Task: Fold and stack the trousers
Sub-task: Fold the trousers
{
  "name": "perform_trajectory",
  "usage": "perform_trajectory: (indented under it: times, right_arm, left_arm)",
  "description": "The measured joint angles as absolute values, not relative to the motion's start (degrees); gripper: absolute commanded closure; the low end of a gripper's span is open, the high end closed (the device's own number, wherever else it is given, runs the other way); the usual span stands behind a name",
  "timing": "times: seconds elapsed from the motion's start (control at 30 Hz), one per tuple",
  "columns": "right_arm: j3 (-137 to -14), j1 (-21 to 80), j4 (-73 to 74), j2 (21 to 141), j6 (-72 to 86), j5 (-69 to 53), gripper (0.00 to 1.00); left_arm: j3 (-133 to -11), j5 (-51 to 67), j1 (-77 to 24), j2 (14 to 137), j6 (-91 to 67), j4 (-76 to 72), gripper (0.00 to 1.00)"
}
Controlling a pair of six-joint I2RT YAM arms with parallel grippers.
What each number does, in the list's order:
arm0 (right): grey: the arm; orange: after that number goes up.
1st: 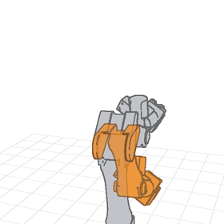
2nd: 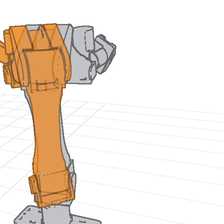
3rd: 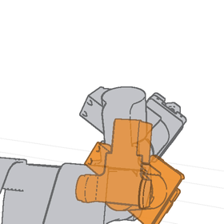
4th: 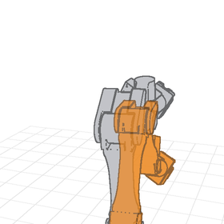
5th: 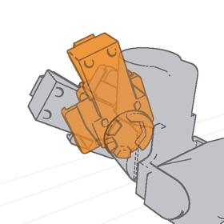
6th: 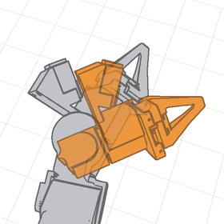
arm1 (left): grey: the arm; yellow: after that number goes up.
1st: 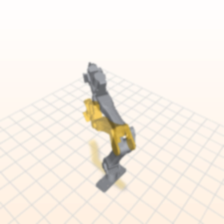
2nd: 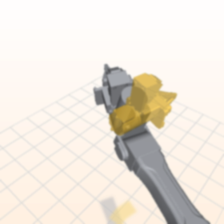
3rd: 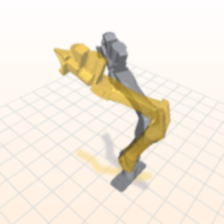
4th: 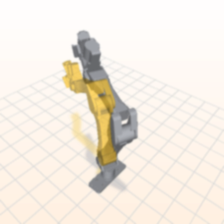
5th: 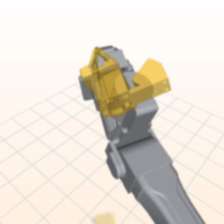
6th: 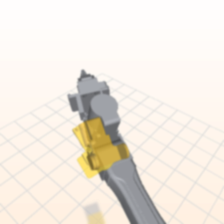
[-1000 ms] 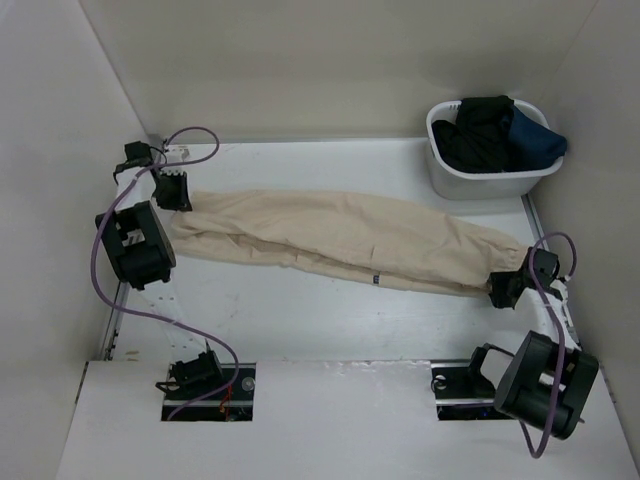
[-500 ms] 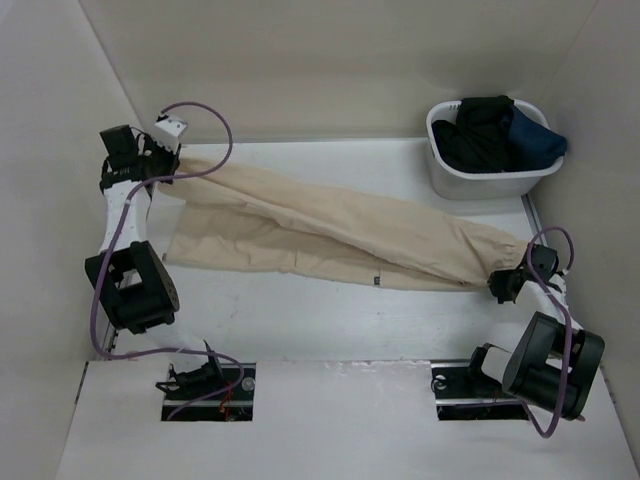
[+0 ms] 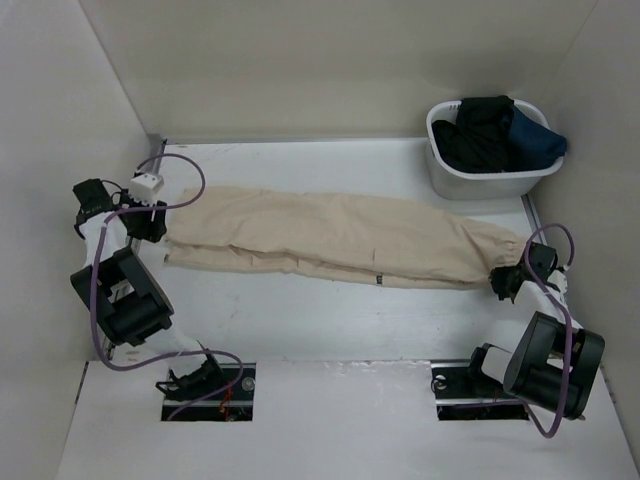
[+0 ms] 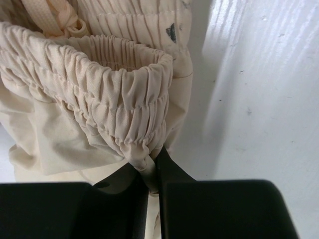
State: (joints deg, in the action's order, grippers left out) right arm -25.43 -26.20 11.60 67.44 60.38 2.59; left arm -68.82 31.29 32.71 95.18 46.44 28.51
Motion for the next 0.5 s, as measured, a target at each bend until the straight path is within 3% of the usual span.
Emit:
perform_trajectory:
  times: [0.23, 0.5]
  right_arm:
    - [-24.32, -25.78, 9.28, 67.46, 60.47, 2.59, 0.83]
    - [-24.40, -23.77, 6.90, 69.14, 60.20, 2.98, 0.83]
  left_arm:
    - [-70.24, 28.21, 26.89, 94.08, 44.07, 30.61, 0.41]
    - [-78.83, 19.14, 24.47, 105.56, 28.71, 31.22, 0.47]
